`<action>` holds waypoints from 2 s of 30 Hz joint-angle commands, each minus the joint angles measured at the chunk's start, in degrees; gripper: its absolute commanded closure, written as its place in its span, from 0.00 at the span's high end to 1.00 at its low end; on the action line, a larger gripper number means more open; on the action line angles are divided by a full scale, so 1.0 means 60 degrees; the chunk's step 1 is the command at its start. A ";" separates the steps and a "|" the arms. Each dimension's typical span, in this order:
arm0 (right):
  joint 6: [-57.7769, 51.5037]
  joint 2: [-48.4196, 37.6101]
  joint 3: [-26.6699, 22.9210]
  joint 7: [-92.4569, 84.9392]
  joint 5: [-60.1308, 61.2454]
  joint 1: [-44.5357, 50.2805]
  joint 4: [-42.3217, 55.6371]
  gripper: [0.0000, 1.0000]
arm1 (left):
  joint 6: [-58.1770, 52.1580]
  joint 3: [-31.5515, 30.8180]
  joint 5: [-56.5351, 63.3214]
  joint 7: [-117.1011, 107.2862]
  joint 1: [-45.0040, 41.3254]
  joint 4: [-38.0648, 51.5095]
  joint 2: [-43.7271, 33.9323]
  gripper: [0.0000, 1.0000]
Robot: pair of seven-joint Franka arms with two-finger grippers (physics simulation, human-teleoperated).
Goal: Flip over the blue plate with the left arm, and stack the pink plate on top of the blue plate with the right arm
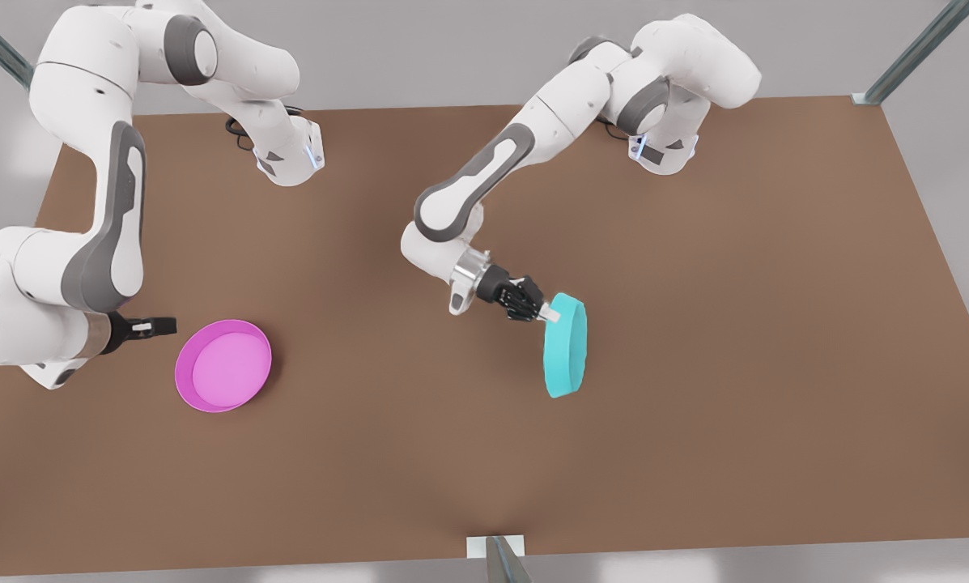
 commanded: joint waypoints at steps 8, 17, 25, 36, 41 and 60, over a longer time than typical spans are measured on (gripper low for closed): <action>0.5803 -0.0951 0.0014 -0.2209 0.1330 -0.1326 -0.4969 1.00 | -0.1247 0.0480 0.0639 -0.0167 -0.0625 0.0075 0.2339 0.21; 0.4280 0.2506 0.0073 -0.4512 0.3221 -0.2279 -0.1321 1.00 | 0.0304 -0.2068 -0.0314 -0.1586 -0.0948 0.0719 0.2325 1.00; 0.4178 0.3180 0.0073 -0.4453 0.3251 -0.2323 -0.0896 1.00 | 0.2577 -0.4559 -0.5085 -0.3596 0.0398 0.0999 -0.1935 1.00; 0.4339 0.3546 0.0073 -0.4585 0.3192 -0.2353 -0.0896 0.48 | 0.2808 0.0407 -1.2120 0.9178 0.9687 -0.4316 -0.8820 1.00; 0.4632 0.3619 0.0073 -0.4600 0.3192 -0.2353 -0.0911 0.51 | 0.3631 0.0890 -1.2369 0.9003 0.9687 -0.3823 -0.8955 1.00; 0.4954 0.3825 0.0102 -0.4512 0.3236 -0.2309 -0.0940 0.35 | 0.2840 0.0803 -1.2560 0.8988 0.9643 -0.1902 -0.7563 1.00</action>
